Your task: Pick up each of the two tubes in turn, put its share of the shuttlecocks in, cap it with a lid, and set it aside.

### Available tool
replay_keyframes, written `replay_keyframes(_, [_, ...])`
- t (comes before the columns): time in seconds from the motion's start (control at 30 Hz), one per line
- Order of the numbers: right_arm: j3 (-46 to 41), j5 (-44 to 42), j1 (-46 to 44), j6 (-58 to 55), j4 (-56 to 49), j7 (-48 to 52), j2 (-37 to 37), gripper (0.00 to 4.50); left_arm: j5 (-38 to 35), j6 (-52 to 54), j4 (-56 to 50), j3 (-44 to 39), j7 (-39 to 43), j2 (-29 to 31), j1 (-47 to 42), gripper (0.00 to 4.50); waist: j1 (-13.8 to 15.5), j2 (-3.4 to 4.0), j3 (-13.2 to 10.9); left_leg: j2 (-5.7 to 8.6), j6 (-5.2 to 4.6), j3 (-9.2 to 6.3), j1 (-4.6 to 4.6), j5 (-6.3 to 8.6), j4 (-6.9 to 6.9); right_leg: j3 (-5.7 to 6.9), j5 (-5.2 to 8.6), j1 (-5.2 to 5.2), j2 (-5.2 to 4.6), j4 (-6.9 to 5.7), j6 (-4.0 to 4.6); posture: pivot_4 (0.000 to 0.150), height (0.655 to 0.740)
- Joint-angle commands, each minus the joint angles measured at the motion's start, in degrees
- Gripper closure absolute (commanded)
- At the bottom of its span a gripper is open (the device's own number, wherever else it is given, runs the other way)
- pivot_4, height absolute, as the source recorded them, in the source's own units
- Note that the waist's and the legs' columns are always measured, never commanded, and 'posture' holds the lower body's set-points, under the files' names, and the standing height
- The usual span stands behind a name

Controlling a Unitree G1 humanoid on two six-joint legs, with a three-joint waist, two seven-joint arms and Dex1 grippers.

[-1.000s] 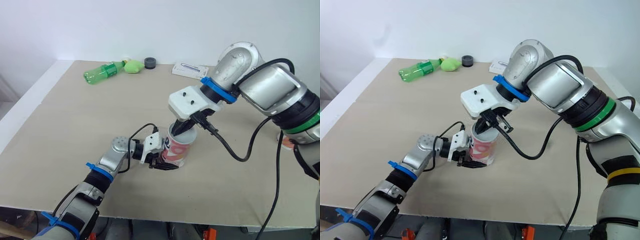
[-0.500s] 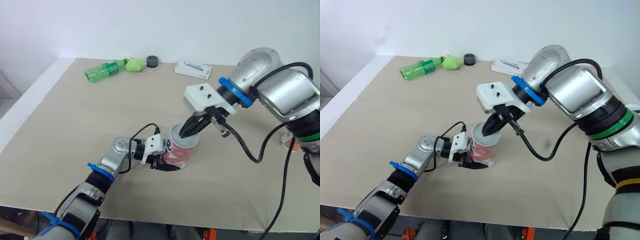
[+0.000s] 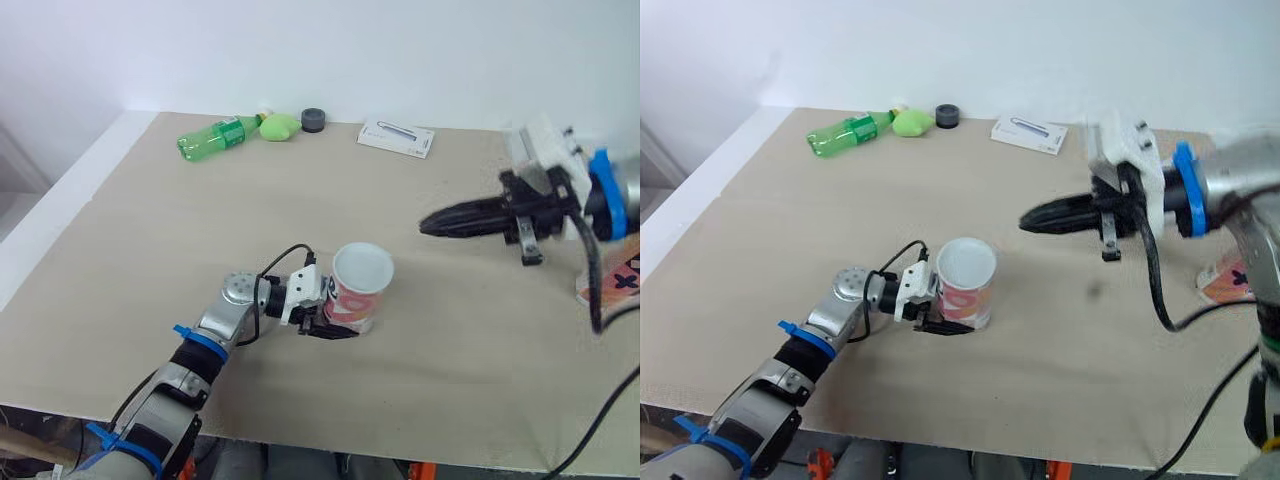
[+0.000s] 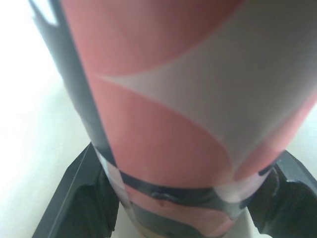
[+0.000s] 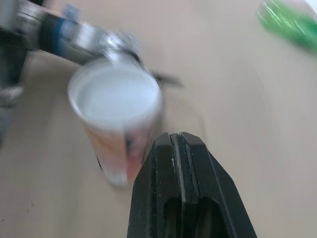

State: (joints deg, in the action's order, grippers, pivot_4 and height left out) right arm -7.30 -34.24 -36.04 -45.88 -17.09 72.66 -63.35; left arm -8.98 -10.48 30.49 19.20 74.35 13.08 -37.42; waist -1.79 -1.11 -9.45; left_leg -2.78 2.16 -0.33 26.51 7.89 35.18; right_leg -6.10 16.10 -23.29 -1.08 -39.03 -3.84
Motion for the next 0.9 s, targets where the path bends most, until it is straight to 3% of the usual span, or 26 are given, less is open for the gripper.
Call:
replay_keyframes(0.03, [-10.0,-2.0,8.7,-3.3,-8.3,-6.3,0.4,4.5,2.7,-2.8,5.1,0.1,-1.3,-0.8,-2.4,0.88,0.1,0.07,0.0,0.04,-0.01,-0.02,0.0,-0.01,0.0,-0.01,-0.02,0.03,-0.01,0.0,-0.03,0.15,0.7294])
replay_keyframes(0.1, [-12.6,-2.6,14.6,-4.4,-11.7,-8.5,1.4,4.5,3.0,-3.5,7.9,0.1,-1.1,-1.4,-3.3,0.12,-0.1,0.09,0.0,0.04,-0.04,-0.04,-0.02,0.0,0.1,0.0,-0.04,0.08,0.01,-0.02,-0.11,0.15,0.7294])
replay_keyframes(0.33, [-14.2,-5.2,25.8,-5.7,-16.5,-12.6,4.0,4.5,1.8,-4.7,8.8,-0.7,2.8,-0.9,-3.3,0.05,-0.3,0.08,0.0,0.03,-0.14,-0.02,-0.11,-0.09,0.29,-0.03,-0.03,0.22,-0.01,0.0,-0.43,0.15,0.7294])
replay_keyframes(0.37, [-13.8,-4.9,27.3,-4.9,-17.0,-12.6,4.0,4.0,1.6,-4.5,8.2,-1.0,2.5,-0.6,-3.1,0.0,-0.3,0.08,0.0,0.03,-0.17,0.0,-0.11,-0.11,0.29,-0.06,-0.04,0.22,-0.01,0.0,-0.41,0.15,0.7294])
replay_keyframes(0.47, [-12.3,-3.4,30.6,-3.3,-17.0,-13.1,4.3,3.3,0.6,-4.2,4.6,-1.9,2.8,0.9,-1.6,0.0,-0.4,0.07,0.0,0.01,-0.18,-0.02,-0.1,-0.12,0.28,-0.05,-0.05,0.22,0.01,0.0,-0.43,0.15,0.7294])
replay_keyframes(0.6, [-11.0,-3.6,33.4,-1.9,-15.9,-13.2,4.7,1.13,-1.8,-1.0,-2.5,-3.3,5.0,4.8,1.8,0.0,-0.8,0.07,0.0,0.0,-0.18,-0.03,-0.1,-0.12,0.19,-0.05,-0.07,0.18,0.04,0.0,-0.49,0.15,0.7294])
replay_keyframes(0.7, [-10.5,-3.7,35.2,-0.9,-15.4,-12.7,5.0,0.05,-3.3,1.3,-7.9,-4.6,5.0,8.0,4.3,0.0,-0.8,0.05,0.0,-0.01,-0.18,-0.04,-0.1,-0.12,0.18,-0.05,-0.05,0.19,0.04,0.0,-0.49,0.15,0.7294])
replay_keyframes(0.9, [-3.8,-3.0,34.2,0.3,-15.3,-18.8,12.7,0.02,-6.7,5.2,-19.6,-11.3,3.5,17.5,12.3,0.0,-1.1,-0.11,-0.1,-0.11,-0.18,-0.02,-0.13,-0.12,0.21,-0.02,-0.06,0.21,0.05,0.0,-0.41,0.15,0.7294])
